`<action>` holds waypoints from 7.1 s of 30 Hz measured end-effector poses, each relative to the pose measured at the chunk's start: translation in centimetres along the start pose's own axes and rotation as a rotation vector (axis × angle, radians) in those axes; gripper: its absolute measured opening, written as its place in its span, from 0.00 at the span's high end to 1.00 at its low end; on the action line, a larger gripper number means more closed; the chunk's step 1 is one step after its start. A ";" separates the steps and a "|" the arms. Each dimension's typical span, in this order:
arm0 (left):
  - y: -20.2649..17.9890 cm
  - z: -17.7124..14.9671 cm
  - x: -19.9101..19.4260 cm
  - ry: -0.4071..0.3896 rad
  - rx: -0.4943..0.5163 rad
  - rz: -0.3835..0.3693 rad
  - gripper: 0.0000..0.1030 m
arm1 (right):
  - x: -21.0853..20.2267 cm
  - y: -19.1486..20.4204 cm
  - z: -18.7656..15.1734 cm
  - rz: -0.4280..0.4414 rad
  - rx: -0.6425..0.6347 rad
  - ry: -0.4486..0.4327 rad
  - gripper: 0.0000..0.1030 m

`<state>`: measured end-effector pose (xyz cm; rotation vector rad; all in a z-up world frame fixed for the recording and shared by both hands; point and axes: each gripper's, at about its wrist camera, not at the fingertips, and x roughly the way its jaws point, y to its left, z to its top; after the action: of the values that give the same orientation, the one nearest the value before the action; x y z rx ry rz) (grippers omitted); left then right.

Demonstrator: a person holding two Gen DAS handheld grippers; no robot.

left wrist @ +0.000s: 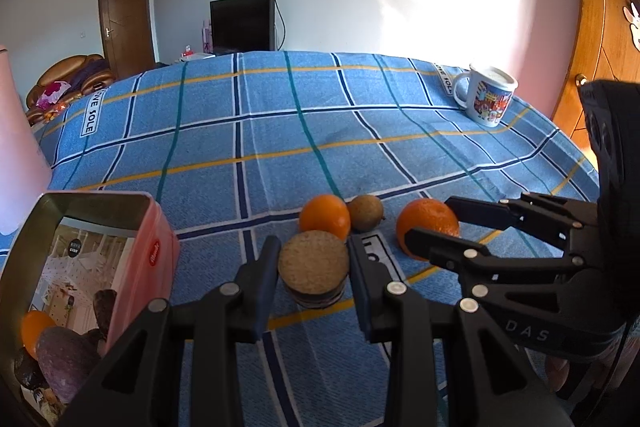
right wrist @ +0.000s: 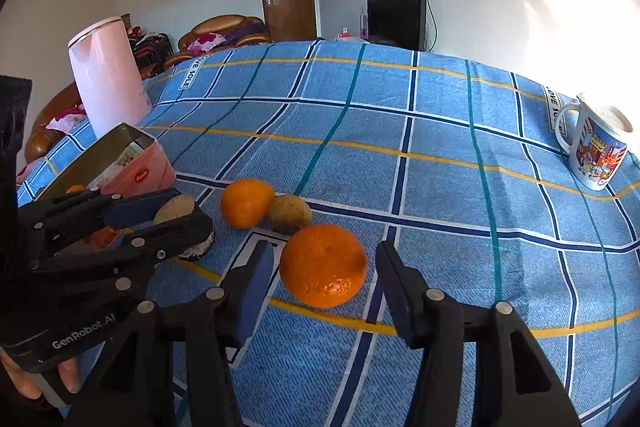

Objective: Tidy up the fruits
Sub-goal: 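Grasp the round tan biscuit cake with the left tool while the right tool grasps a large orange, then lift the biscuit cake and orange and carry both over the pink tin, then lower the biscuit cake and orange into the tin and open both tools, then grasp a small orange with the left tool while the right tool grasps a small yellow-brown fruit, then lift the small orange and yellow-brown fruit and carry them toward the tin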

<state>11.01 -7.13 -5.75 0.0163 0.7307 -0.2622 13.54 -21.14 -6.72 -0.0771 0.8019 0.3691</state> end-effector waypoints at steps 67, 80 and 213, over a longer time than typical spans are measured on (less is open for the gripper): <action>-0.2 -0.9 -5.0 -0.275 0.010 0.066 0.66 | -7.0 0.8 -1.7 0.079 -0.059 -0.375 0.55; -0.2 -1.3 -6.3 -0.343 0.014 0.088 0.66 | -7.7 1.2 -1.9 0.068 -0.079 -0.412 0.55; -0.3 2.4 3.0 0.027 -0.029 -0.017 0.67 | -2.1 -2.8 1.0 0.099 0.068 -0.186 0.73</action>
<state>14.61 -8.33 -5.93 -0.0144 0.7613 -0.2683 13.89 -24.12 -4.74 0.0604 0.6352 0.4349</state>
